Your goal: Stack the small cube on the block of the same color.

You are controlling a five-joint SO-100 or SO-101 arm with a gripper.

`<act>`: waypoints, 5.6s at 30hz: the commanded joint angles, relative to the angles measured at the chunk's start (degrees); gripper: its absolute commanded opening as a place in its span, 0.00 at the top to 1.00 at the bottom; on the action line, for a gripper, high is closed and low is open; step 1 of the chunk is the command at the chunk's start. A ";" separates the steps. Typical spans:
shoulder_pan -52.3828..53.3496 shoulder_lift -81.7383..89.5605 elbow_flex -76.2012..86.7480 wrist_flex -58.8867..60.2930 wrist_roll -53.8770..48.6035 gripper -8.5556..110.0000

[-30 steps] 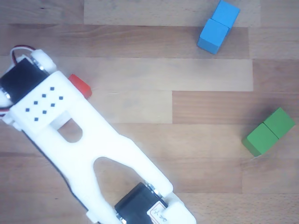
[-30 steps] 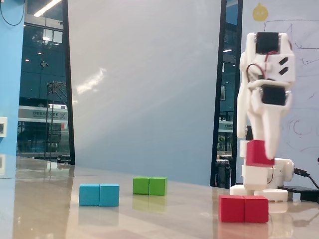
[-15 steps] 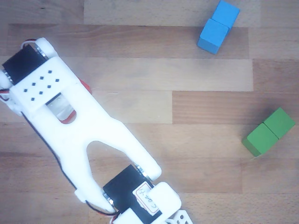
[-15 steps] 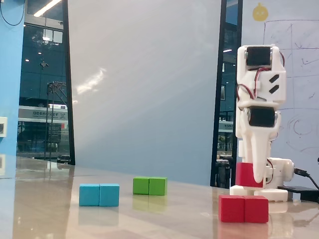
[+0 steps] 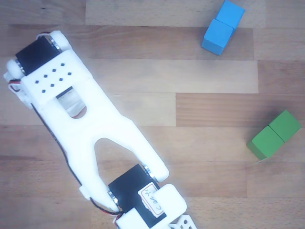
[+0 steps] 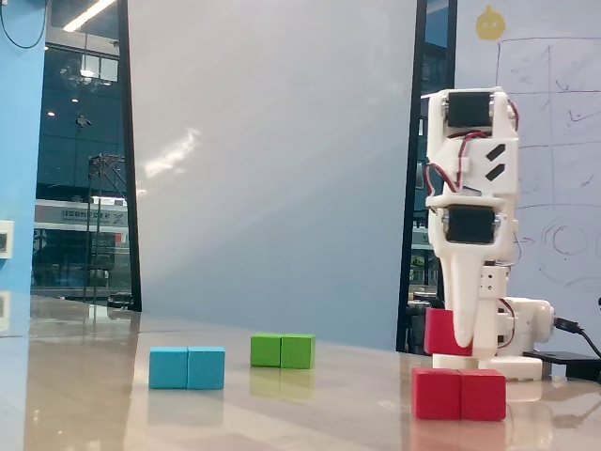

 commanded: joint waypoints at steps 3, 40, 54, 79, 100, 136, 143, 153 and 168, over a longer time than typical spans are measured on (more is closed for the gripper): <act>0.18 1.76 -1.67 -0.35 -0.26 0.81; 0.00 1.67 -0.62 -0.09 -0.09 0.81; 0.09 0.70 -0.62 -0.88 -0.09 0.81; 0.53 1.85 -1.05 0.09 -0.35 0.71; 6.50 18.37 -1.23 8.26 -0.35 0.71; 43.95 75.85 61.00 -15.91 0.62 0.71; 43.42 91.32 71.10 -13.62 0.62 0.71; 40.52 101.78 75.50 -13.45 0.70 0.85; 41.92 107.49 75.32 -3.69 12.83 0.93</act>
